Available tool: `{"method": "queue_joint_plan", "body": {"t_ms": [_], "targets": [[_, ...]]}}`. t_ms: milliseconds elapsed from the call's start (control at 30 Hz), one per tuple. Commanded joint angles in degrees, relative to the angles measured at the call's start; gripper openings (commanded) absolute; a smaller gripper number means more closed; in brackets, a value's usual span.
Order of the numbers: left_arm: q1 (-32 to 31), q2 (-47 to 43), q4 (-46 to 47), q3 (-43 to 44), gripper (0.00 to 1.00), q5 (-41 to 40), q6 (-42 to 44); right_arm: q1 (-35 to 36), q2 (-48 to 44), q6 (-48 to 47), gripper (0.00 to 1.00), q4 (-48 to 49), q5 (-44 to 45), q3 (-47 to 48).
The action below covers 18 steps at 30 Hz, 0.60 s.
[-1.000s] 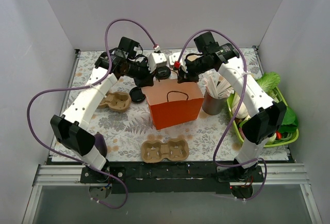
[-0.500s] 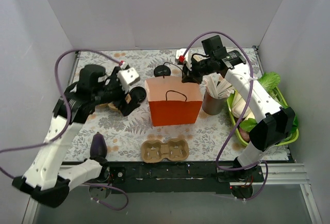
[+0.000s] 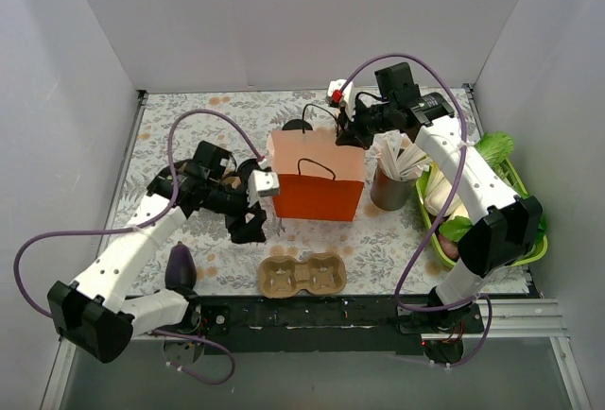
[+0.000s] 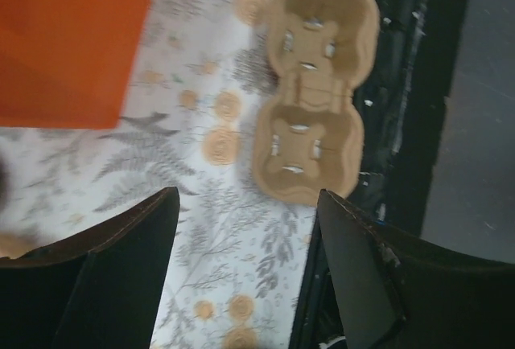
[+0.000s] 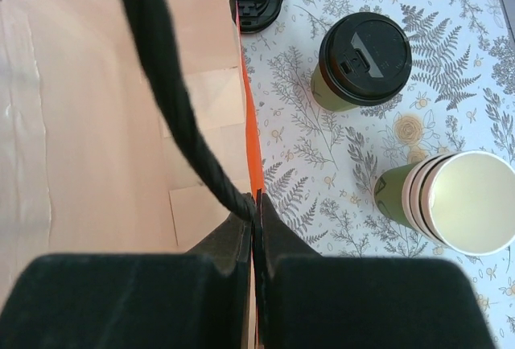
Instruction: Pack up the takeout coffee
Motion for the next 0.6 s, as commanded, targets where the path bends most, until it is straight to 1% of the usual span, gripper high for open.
{"method": "queue_joint_plan", "body": {"t_ms": [0, 33, 100, 167, 200, 267, 300, 333, 400, 467, 500, 567], "targets": [[-2.85, -0.52, 6.8, -8.19, 0.68, 9.37, 0.14, 0.15, -0.24, 4.14, 0.01, 3.13, 2.06, 3.2], [-5.12, -1.83, 8.41, -9.59, 0.68, 9.29, -2.48, 0.15, -0.24, 6.68, 0.01, 4.61, 3.57, 3.03], [-8.46, -3.42, 13.31, -13.97, 0.68, 8.41, -5.22, 0.15, -0.15, 6.79, 0.01, 4.28, 5.51, 2.94], [-11.02, -4.92, 16.41, -16.45, 0.67, 6.58, -8.65, 0.15, -0.59, 7.57, 0.01, 4.62, 6.13, 1.98], [-13.46, -4.84, 19.55, -18.38, 0.66, 5.87, -9.88, 0.15, -0.76, 7.84, 0.01, 4.71, 6.13, 1.54], [-15.33, -3.26, 22.3, -19.8, 0.64, 4.81, -12.52, 0.15, -1.11, 8.89, 0.01, 5.15, 5.87, 0.58], [-16.64, -2.47, 25.09, -21.28, 0.59, 4.37, -13.4, 0.15, -1.03, 9.25, 0.01, 5.15, 5.52, 0.48], [-17.0, -1.85, 26.69, -22.08, 0.58, 4.19, -14.37, 0.15, -0.94, 9.6, 0.01, 5.24, 5.52, 0.48], [-17.97, -1.49, 31.16, -24.01, 0.57, 3.67, -16.92, 0.06, -0.94, 10.04, 0.01, 4.8, 5.34, 1.01], [-19.37, -1.93, 33.11, -26.22, 0.57, 2.0, -17.62, 0.23, -0.85, 9.87, 0.01, 4.54, 5.69, 1.36], [-20.77, -2.02, 34.69, -26.74, 0.57, -0.53, -17.8, 0.15, -0.85, 9.52, 0.01, 4.36, 5.87, 1.45], [-21.48, -1.76, 36.54, -27.62, 0.57, -3.0, -19.81, 0.06, -0.68, 9.34, 0.01, 4.19, 6.22, 1.45]]}}
